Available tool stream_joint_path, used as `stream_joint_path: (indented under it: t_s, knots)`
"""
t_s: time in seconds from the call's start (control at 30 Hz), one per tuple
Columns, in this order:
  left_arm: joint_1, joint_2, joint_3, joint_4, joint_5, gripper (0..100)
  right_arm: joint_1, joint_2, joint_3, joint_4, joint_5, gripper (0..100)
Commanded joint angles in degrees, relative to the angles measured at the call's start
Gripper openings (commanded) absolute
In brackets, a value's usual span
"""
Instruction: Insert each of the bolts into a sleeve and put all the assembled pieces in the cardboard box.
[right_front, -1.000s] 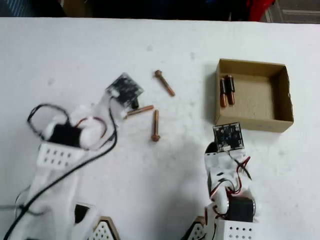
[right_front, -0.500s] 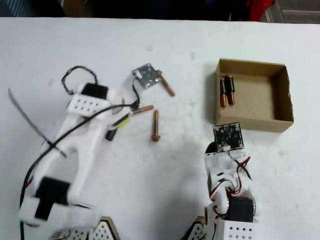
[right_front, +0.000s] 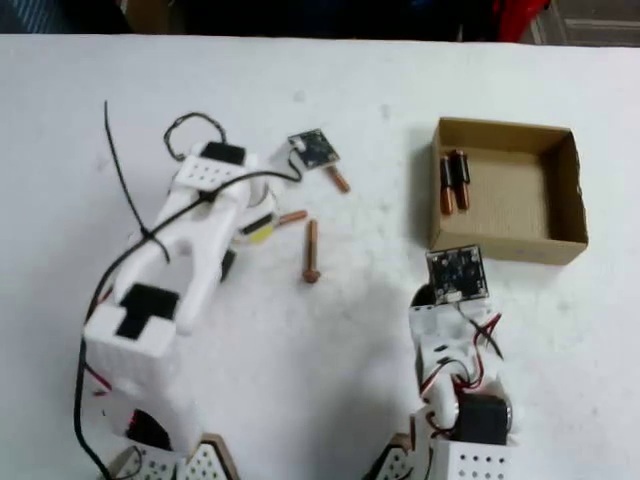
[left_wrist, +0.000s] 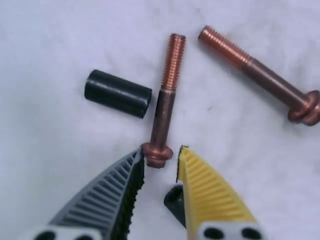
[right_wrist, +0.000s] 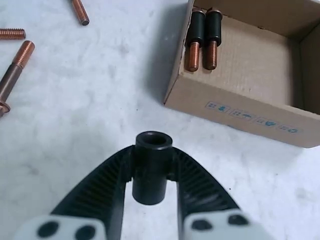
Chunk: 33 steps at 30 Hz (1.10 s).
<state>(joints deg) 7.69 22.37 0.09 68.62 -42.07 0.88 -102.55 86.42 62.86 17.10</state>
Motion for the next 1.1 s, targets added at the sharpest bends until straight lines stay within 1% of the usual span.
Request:
stream_joint_path:
  t_s: [0.0,0.17,0.33,0.77,0.83,1.0,1.07]
  knots:
    - [0.48,3.91,-7.47,0.35,-0.7,14,-0.13,-0.57,-0.53,-1.54,-0.18,1.6]
    - [0.48,8.84,-11.52,0.44,-0.79,14,-0.13,-0.57,-0.53,-1.54,-0.18,1.6]
    - [0.48,11.3,-12.13,0.44,-0.62,14,-0.13,-0.57,-0.53,-1.54,-0.18,1.6]
    - [0.13,11.56,-11.52,1.76,-0.88,14,-0.13,-0.57,-0.53,-1.54,-0.18,1.6]
    - [0.04,11.65,-11.52,2.11,-0.88,12,-0.13,-0.57,-0.53,-1.54,-0.18,1.6]
    - [0.4,11.65,-11.52,2.02,-0.97,2,-0.13,-0.57,-0.53,-1.54,-0.18,1.6]
    - [0.4,11.65,-11.52,2.02,-0.97,2,-0.13,-0.57,-0.53,-1.54,-0.18,1.6]
